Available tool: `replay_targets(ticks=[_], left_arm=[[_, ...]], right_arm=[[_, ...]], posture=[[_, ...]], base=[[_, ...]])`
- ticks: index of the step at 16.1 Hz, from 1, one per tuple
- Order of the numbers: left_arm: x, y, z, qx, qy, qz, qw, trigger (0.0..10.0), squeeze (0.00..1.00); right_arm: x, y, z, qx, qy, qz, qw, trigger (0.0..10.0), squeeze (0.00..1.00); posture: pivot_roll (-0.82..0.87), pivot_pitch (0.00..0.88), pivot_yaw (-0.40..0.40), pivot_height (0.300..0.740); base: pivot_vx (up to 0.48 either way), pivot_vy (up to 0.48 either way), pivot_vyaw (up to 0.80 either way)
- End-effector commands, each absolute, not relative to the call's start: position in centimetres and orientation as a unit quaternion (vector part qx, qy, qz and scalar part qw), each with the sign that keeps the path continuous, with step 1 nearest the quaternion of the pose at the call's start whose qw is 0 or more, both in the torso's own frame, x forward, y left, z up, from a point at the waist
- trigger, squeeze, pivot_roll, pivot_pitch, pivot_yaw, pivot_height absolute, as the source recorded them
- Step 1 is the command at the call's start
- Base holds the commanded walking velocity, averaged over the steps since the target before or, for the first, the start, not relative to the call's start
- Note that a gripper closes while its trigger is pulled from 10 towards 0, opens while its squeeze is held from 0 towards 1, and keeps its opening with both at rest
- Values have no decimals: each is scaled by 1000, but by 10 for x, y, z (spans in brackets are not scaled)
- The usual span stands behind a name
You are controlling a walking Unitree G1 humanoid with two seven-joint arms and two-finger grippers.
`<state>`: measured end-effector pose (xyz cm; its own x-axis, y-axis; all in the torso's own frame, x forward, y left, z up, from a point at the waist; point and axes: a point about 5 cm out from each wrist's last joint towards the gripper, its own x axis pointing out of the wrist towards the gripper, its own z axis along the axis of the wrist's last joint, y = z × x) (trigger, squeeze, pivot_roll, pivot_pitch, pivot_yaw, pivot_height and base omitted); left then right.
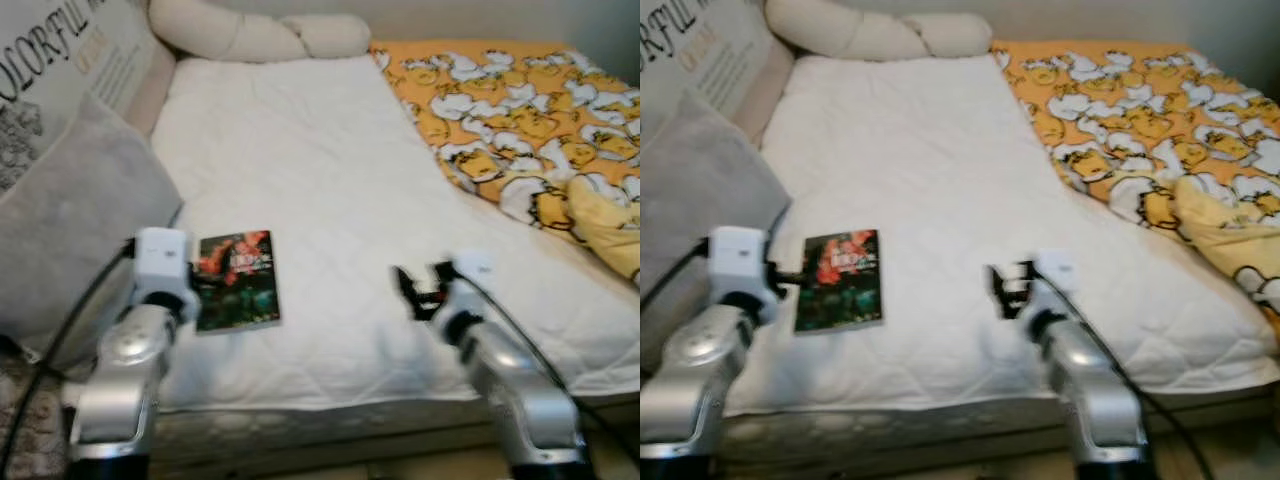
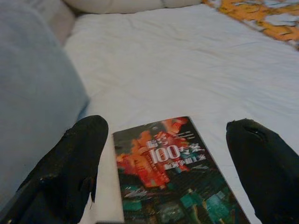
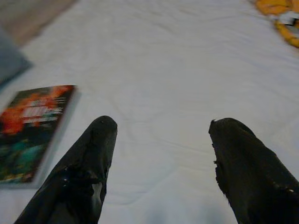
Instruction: Clean up the room
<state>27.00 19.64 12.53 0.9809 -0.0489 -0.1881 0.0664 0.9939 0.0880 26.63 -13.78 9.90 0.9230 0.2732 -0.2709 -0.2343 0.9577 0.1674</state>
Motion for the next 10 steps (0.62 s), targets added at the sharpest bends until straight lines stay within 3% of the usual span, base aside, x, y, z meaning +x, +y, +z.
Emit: replay_targets(ticks=[1,5,9,10], left_arm=[[272,186,126,47,99,-46,993,10000,1000],[275,171,125,54,112,-57,991,10000,1000],[277,166,126,71,116,-63,989,10000,1000],[277,167,125,78,117,-65,988,10000,1000]], right_arm=[[271,-144,107,50,136,121,982,10000,0],[272,-145,110,45,134,139,980,10000,0],[272,-146,105,51,140,131,980,10000,0],[273,-149,103,59,140,119,981,10000,0]], posture=[[-96,0,-19,740],[-81,0,-47,740],[-94,0,-41,740],[-93,0,-35,740]], base=[[0,-379,0],[0,-387,0],[0,-391,800],[0,-394,0]])
